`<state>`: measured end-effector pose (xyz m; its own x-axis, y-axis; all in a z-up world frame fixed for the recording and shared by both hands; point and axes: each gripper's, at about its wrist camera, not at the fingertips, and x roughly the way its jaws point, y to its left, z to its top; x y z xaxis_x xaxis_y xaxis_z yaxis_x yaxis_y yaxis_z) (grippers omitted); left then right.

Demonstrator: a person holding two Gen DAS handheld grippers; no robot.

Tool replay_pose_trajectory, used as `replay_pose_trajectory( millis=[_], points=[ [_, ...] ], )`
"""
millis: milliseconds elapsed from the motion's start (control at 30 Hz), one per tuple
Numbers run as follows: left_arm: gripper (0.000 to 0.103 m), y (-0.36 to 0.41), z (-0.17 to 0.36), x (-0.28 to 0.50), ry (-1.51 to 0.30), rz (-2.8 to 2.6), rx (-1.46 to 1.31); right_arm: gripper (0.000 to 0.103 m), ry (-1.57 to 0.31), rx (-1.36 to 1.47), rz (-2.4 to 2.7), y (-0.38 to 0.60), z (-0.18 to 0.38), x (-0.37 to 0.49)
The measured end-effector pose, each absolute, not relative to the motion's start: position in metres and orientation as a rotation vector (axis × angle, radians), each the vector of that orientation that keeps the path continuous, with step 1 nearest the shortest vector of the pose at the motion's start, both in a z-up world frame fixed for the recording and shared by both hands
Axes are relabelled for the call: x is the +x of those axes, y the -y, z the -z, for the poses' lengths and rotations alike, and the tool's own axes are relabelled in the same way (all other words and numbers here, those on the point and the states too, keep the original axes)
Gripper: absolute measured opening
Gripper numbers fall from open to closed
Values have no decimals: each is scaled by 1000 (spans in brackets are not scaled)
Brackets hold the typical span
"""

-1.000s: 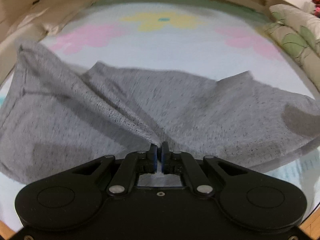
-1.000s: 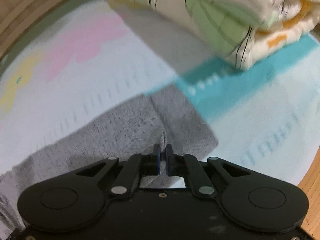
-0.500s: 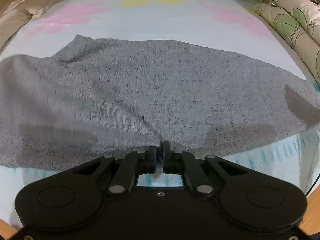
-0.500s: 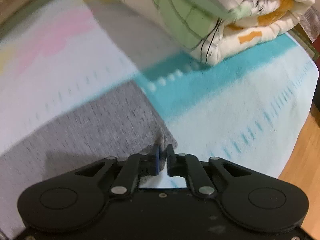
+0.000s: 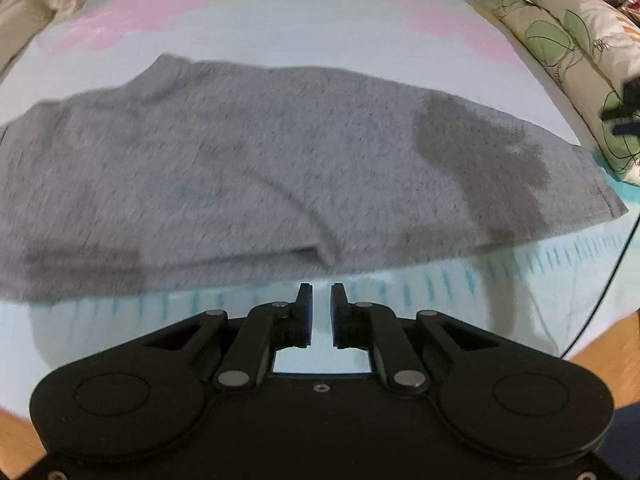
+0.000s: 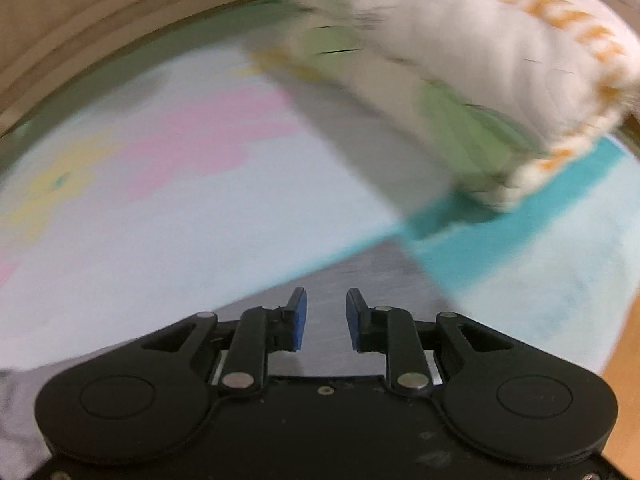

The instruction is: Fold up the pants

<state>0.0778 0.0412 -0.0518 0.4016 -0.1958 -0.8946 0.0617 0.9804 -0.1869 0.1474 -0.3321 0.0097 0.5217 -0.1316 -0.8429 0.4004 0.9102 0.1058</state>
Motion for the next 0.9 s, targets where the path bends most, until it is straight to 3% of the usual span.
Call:
replay_pose_trajectory(
  millis=[467,567,900],
  points=[
    [22,-207,-3,95,-1025,-164,-132,26,-1080,60,-329,107,-3,150],
    [33,-248,-3,104,-1057,-200,-121,26,-1106,-39,-476,52,5,132],
    [34,-326,23,109,-1134,-283,-136,27,-1066,-394,-783,-41,40,80]
  ],
)
